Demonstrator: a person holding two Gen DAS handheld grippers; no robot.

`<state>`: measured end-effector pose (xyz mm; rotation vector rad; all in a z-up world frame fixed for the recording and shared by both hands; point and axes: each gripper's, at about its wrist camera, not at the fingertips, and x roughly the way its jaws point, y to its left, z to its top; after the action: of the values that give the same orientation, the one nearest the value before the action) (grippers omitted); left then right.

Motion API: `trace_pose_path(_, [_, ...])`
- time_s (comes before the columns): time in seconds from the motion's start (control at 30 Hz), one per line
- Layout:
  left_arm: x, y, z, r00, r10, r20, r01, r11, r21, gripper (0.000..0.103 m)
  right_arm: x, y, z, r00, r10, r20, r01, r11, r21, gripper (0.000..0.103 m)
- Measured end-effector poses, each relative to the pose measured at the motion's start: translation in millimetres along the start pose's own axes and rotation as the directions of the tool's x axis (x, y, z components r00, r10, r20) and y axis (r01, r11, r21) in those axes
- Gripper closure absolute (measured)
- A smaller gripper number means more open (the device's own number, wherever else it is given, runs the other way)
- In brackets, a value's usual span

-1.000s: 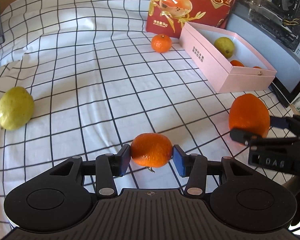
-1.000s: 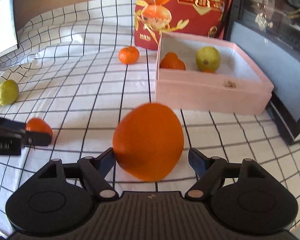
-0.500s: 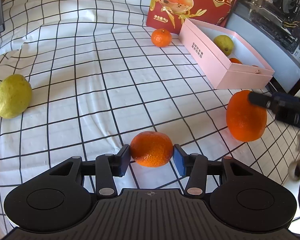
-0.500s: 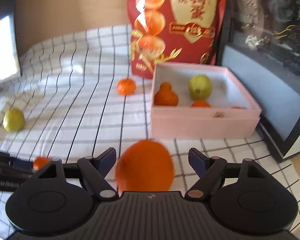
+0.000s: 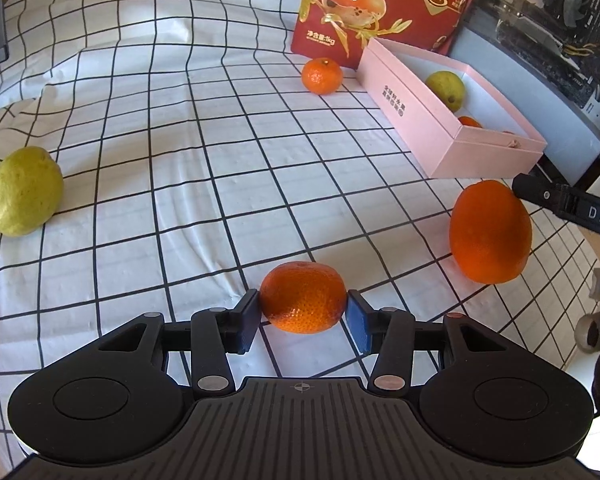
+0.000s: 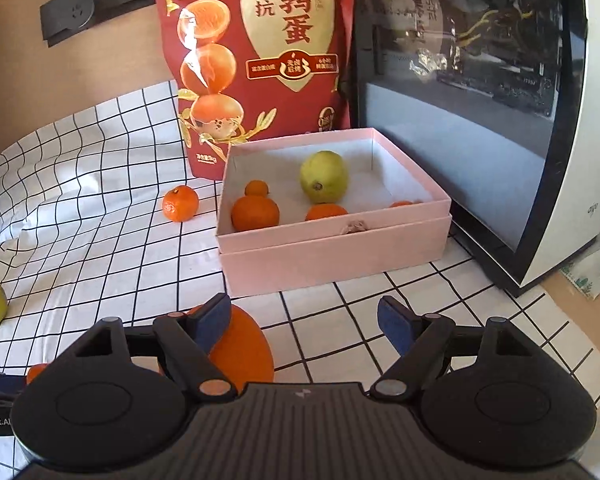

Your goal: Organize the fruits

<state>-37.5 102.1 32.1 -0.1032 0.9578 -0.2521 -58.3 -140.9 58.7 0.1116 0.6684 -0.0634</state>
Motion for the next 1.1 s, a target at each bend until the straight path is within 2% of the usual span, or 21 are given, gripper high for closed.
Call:
trace_pose_path(0.23, [-3, 7, -2, 1.000, -0.002, 0.025, 0.003, 1.000, -0.021, 0.051, -7, 17, -3, 0.997, 0.076, 0.002, -0.076, 0.997, -0.020, 0.020])
trace_pose_path(0.33, [-5, 10, -1, 0.999, -0.004, 0.033, 0.005, 1.000, -0.027, 0.051, -9, 26, -7, 0.990, 0.141, -0.017, -0.142, 0.989, -0.034, 0.018])
trace_pose_path(0.53, [-6, 11, 0, 0.999, -0.006, 0.034, 0.007, 1.000, -0.024, 0.051, -6, 58, -20, 0.955, 0.275, -0.111, -0.288, 0.948, -0.134, 0.017])
trace_pose_path(0.7, [-4, 14, -2, 0.999, -0.014, 0.034, 0.015, 0.999, -0.029, 0.049, 1, 81, -31, 0.930, 0.314, -0.189, -0.350, 0.914, -0.204, 0.018])
trace_pose_path(0.8, [-3, 15, -1, 0.999, -0.023, 0.033, 0.024, 0.999, -0.030, 0.049, 6, 81, -30, 0.921, 0.331, -0.207, -0.369, 0.910, -0.190, 0.018])
trace_pose_path(0.9, [0, 12, -1, 0.999, -0.024, 0.037, 0.024, 1.000, -0.016, 0.049, 7, 81, -29, 0.905, 0.364, -0.219, -0.404, 0.897, -0.180, 0.027])
trace_pose_path(0.97, [3, 13, 0, 0.999, -0.041, 0.028, 0.041, 0.999, -0.016, 0.050, 6, 80, -30, 0.904, 0.367, -0.220, -0.409, 0.893, -0.189, 0.027])
trace_pose_path(1.1, [4, 14, 3, 0.998, -0.056, 0.021, 0.056, 0.998, 0.008, 0.052, 10, 77, -30, 0.886, 0.393, -0.246, -0.436, 0.886, -0.156, 0.027])
